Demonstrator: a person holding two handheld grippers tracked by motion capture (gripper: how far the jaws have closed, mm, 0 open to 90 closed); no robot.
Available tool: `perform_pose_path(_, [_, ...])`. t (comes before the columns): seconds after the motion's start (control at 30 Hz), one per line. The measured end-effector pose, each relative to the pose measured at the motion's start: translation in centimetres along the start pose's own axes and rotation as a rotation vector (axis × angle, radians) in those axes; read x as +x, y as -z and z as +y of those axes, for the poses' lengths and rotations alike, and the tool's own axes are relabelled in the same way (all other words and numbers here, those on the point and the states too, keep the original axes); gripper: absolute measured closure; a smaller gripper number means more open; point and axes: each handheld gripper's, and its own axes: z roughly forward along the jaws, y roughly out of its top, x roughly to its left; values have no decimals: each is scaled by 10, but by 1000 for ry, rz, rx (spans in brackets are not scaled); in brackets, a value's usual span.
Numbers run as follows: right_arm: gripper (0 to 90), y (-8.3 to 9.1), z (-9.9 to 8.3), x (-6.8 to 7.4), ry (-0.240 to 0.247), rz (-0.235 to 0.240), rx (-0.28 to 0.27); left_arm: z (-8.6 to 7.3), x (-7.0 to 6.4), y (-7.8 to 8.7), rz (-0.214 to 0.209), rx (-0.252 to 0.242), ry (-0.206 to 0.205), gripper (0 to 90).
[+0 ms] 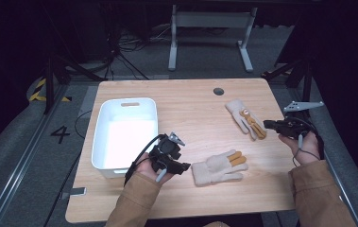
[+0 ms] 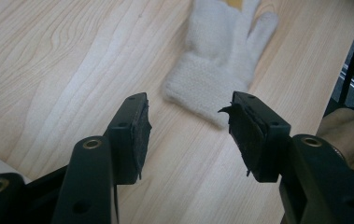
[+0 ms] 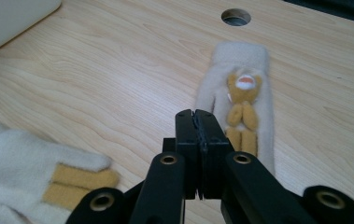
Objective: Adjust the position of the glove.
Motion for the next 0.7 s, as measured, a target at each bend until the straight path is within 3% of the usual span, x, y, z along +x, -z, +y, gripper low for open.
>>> perform_pose_path(0.3, [887, -2, 4, 9, 25, 63, -1, 3, -8, 4, -30, 1, -27, 483])
perform_pose_path(0.53, [888, -13, 9, 27, 86, 113, 38, 7, -20, 5, -56, 70, -68, 464])
perform_pose_path(0.7, [888, -21, 9, 34, 105, 129, 67, 8, -23, 5, -54, 89, -73, 460])
